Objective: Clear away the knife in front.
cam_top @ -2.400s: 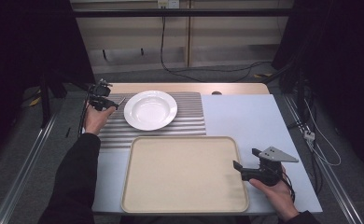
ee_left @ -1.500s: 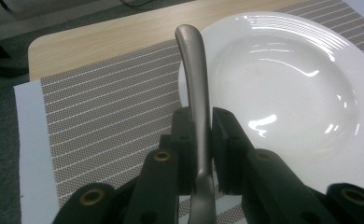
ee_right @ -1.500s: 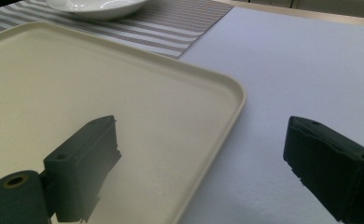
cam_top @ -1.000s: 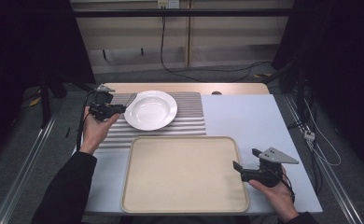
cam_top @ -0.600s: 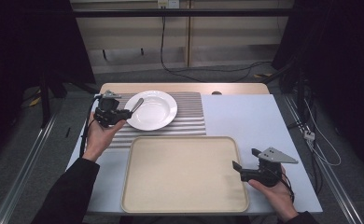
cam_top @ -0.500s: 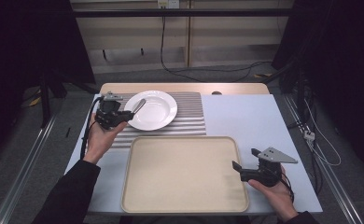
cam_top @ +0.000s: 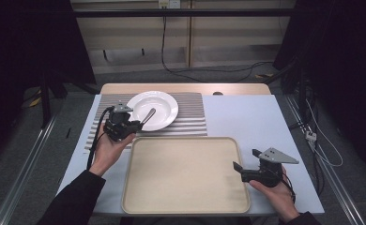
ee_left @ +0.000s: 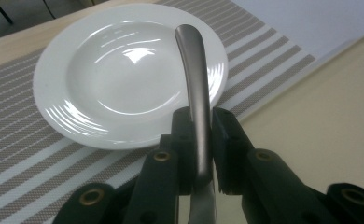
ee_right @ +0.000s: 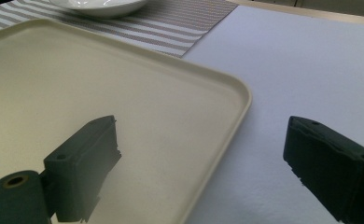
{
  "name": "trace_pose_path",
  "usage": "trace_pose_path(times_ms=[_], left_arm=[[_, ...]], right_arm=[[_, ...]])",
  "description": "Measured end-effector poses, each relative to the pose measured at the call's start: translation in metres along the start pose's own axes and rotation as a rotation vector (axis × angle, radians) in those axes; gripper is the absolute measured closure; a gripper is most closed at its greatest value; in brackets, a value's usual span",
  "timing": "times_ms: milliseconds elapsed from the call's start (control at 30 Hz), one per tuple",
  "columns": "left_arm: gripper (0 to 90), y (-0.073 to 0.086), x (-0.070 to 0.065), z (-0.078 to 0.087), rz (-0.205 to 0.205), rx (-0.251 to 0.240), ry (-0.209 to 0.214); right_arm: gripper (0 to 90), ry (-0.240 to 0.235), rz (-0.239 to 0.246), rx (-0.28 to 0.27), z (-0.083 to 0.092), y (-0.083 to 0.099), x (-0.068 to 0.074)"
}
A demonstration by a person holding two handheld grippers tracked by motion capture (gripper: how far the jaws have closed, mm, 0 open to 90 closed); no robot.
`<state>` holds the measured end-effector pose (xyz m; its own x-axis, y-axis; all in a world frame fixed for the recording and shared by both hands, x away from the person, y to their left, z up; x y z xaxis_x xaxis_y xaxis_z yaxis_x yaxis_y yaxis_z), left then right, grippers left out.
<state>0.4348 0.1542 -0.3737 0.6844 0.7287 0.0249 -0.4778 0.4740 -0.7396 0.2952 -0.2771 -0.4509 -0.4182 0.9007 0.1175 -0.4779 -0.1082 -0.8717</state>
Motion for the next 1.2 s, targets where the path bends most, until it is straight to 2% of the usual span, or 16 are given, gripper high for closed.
trace_pose_path(times_ms=[200,600,767,833,867,933,1200], left_arm=[[79.9,0.005,-0.012,0.001,0.009,-0.001,0.011],[79.9,0.013,-0.037,0.003,-0.015,0.019,0.045],[79.9,0.014,-0.047,0.002,-0.033,0.036,0.065],[79.8,0.014,-0.051,0.002,-0.043,0.046,0.051],[79.9,0.014,-0.053,0.001,-0.037,0.047,0.062],[79.8,0.016,-0.056,0.001,-0.046,0.06,0.057],[79.9,0.03,-0.068,-0.008,-0.032,0.091,0.086]], right_arm=[[10.1,-0.002,0.005,0.0,0.0,0.0,0.0],[10.0,-0.004,0.005,0.0,-0.001,0.0,0.001],[10.1,-0.004,0.006,0.001,-0.001,0.0,0.001],[10.0,-0.002,0.006,0.0,0.0,0.0,0.001],[10.0,-0.001,0.011,0.0,0.0,0.0,0.001],[10.0,0.001,0.012,-0.001,0.0,0.0,0.001],[10.1,0.004,0.015,-0.002,0.0,-0.001,0.003]])
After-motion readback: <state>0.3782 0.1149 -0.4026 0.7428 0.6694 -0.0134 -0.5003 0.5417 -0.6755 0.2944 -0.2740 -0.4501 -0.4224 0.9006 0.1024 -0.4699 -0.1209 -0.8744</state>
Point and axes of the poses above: each handheld gripper's, and its own axes: z roughly backward along the jaws, y roughly out of its underside, x roughly to its left, the point moved 1 cm from there along -z, roughly forward along the jaws, and after that the axes turned 4 degrees about -z, right-handed, at the moved point
